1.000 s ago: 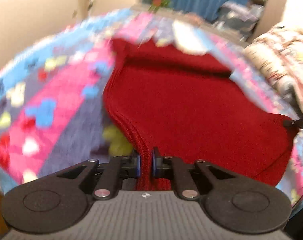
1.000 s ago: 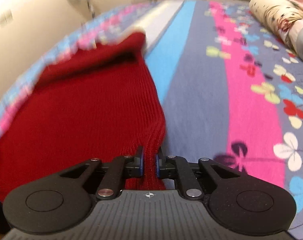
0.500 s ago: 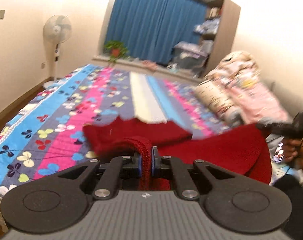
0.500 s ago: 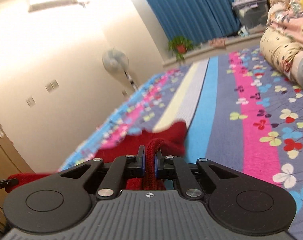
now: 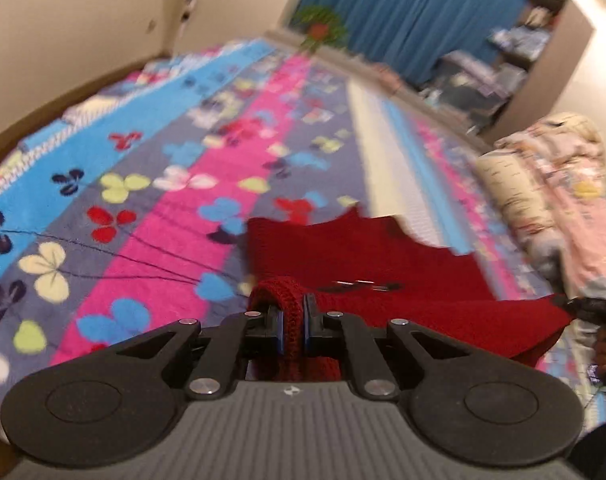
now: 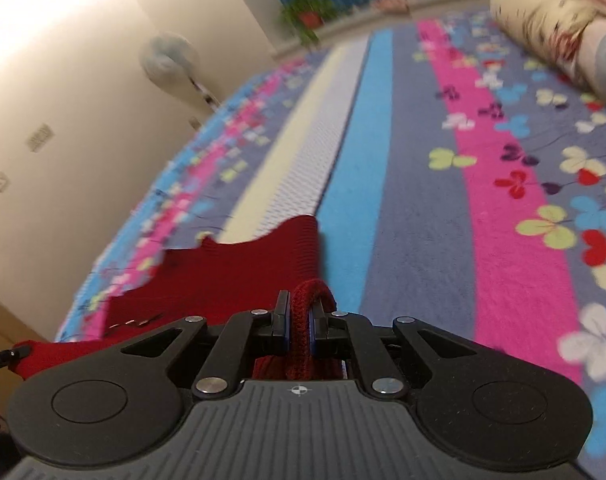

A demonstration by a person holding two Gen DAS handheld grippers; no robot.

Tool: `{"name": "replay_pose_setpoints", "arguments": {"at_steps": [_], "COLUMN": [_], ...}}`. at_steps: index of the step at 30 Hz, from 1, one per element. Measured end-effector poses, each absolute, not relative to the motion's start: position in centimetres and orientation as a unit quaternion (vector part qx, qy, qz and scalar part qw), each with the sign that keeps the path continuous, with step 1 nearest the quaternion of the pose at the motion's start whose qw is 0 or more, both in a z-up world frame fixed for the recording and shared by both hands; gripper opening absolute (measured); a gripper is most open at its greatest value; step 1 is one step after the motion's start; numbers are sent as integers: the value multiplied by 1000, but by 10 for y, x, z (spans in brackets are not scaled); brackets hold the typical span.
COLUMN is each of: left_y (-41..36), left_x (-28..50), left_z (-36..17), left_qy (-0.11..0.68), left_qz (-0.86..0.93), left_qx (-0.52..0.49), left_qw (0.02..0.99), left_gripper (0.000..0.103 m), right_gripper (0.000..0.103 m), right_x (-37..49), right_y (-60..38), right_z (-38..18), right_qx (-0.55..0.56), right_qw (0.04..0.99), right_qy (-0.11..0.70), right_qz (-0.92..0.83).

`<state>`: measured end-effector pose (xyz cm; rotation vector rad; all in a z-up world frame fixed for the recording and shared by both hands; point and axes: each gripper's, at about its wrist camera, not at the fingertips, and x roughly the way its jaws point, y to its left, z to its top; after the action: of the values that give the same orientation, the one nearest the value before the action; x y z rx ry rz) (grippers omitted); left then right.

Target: Fold small clothes

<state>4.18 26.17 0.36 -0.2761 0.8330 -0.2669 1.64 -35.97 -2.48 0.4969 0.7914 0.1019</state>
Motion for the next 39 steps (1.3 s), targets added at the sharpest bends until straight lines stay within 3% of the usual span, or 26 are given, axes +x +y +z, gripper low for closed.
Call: {"name": "replay_pose_setpoints", "arguments": {"at_steps": [4, 6, 8, 10, 11, 12, 18, 23, 28, 36, 39], "left_y": [271, 269, 271, 281, 289, 295, 312, 278, 265, 243, 237], "left_x": [84, 87, 84, 77, 72, 68, 42, 46, 57, 84, 96], "left_z": [-49, -47, -40, -36, -34, -30, -28, -48, -55, -58, -55], "left_qy": [466, 458, 440, 427, 419, 409, 414, 467, 482, 457, 443], "left_qz": [-100, -111, -133, -135, -135, -132, -141, -136, -145, -148, -151], "left_qx": [-175, -181, -174, -183, -192, -198, -182, -54, -22, 7, -1], "left_qw": [861, 863, 871, 875, 877, 881, 881, 872, 864, 877, 884], "left_gripper": [10, 12, 22, 25, 33, 41, 65, 66, 66, 66, 66], "right_gripper": [8, 10, 18, 32, 35, 36, 37, 38, 38, 38, 43], "right_x": [66, 67, 65, 63, 61, 59, 40, 36, 43, 65, 75], "right_y": [-349, -345, -343, -344, -347, -353, -385, -365, -337, -334, -342], "right_z": [-62, -81, -92, -89, -86, -82, -65, -77, -97, -104, -104], "right_qx": [237, 247, 234, 220, 220, 225, 234, 115, 63, 85, 125], "right_qw": [884, 881, 881, 887, 889, 890, 893, 882, 868, 885, 889], "right_qy": [403, 403, 410, 406, 401, 396, 384, 454, 487, 451, 433], "right_qz": [24, 9, 4, 4, 3, -1, -32, 50, 77, 82, 81]}}
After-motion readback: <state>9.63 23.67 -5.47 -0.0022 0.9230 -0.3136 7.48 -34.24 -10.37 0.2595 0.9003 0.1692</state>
